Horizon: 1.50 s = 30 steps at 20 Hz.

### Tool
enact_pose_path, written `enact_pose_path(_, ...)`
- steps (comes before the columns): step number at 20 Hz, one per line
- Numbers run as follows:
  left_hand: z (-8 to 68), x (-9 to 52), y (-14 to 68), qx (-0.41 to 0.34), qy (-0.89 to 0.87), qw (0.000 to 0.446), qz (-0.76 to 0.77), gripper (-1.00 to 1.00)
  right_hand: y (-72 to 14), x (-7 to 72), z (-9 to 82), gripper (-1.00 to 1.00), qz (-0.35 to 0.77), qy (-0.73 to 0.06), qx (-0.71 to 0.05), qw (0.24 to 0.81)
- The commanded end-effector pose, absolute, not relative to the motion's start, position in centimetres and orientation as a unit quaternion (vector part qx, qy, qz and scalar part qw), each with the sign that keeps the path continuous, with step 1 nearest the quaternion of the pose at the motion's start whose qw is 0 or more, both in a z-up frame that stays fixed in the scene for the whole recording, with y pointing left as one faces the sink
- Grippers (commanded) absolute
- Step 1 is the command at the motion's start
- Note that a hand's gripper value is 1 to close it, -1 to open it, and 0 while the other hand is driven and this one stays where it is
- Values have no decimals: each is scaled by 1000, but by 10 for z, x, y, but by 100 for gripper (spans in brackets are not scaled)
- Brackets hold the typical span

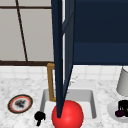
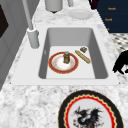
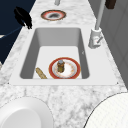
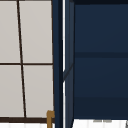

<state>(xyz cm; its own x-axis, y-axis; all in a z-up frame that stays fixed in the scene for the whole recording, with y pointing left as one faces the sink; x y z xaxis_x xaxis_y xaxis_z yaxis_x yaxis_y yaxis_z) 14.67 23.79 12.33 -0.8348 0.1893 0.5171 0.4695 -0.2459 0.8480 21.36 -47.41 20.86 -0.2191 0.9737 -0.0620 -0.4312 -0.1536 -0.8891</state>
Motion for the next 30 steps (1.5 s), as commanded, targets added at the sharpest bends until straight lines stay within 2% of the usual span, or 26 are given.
enact_pose_path(1, 123, 147, 238, -271, -607, 95, -741, 0, -487, 237, 189, 100, 667, -392, -367, 517)
enact_pose_path(13, 123, 147, 238, -271, -607, 95, -741, 0, -519, 314, 130, 100, 673, -385, -379, 506)
enact_pose_path(17, 123, 147, 238, -271, -607, 95, -741, 0, -517, 320, 107, 100, 647, -352, -400, 546)
enact_pose_path(24, 123, 147, 238, -271, -607, 95, -741, 0, -529, 339, 102, 100, 645, -336, -312, 612)
enact_pose_path(26, 123, 147, 238, -271, -607, 95, -741, 0, -527, 335, 108, 100, 653, -341, -291, 610)
enact_pose_path(27, 123, 147, 238, -271, -607, 95, -741, 0, -527, 329, 113, -100, 656, -345, -286, 608)
enact_pose_path(30, 123, 147, 238, -271, -607, 95, -741, 0, -528, 327, 128, -100, 645, -346, -338, 591)
